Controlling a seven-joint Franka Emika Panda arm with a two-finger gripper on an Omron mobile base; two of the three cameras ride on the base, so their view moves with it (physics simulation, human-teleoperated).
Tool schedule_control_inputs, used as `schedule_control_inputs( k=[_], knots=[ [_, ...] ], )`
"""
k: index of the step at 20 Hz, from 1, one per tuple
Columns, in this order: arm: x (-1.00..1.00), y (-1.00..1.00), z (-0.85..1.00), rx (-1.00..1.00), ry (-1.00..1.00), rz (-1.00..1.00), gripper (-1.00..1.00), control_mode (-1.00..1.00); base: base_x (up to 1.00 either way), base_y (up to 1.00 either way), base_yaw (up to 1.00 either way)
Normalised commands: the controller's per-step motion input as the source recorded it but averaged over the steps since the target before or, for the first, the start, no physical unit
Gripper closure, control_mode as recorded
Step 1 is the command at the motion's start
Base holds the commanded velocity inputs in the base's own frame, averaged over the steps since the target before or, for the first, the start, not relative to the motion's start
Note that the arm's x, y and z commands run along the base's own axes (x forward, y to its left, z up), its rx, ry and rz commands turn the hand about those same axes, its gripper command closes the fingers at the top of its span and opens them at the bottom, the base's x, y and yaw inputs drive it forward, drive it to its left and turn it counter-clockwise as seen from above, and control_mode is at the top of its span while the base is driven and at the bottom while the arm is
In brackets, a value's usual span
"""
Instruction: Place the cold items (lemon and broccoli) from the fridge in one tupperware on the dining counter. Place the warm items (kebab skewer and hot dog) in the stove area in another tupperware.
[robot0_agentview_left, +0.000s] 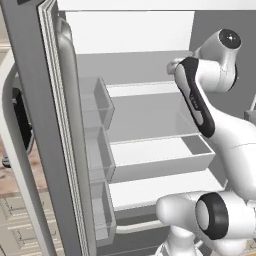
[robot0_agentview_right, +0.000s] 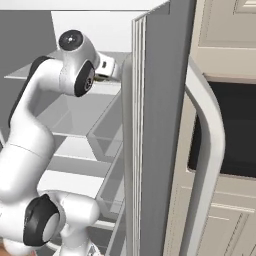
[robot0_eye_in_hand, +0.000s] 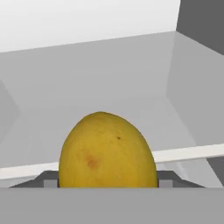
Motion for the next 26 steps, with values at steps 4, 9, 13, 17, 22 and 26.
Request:
schedule_control_inputs(
  k=[4, 9, 13, 17, 22, 26],
  knots=[
    [-0.82, 0.0, 0.05, 0.0, 0.0, -0.01, 1.0, -1.0, 0.0, 0.0, 0.0],
    [-0.78, 0.08, 0.13, 0.0, 0.0, 0.0, 1.0, -1.0, 0.0, 0.0, 0.0],
    [-0.77, 0.12, 0.05, 0.0, 0.0, 0.0, 1.0, -1.0, 0.0, 0.0, 0.0],
    [-0.92, 0.14, -0.08, 0.0, -0.03, 0.0, 1.0, -1.0, 0.0, 0.0, 0.0],
    [-0.86, 0.13, -0.18, 0.0, -0.01, 0.0, 1.0, -1.0, 0.0, 0.0, 0.0],
    [0.0, 0.0, 0.0, 0.0, 0.0, 0.0, 1.0, 1.0, -0.56, 0.12, 0.07]
  ],
)
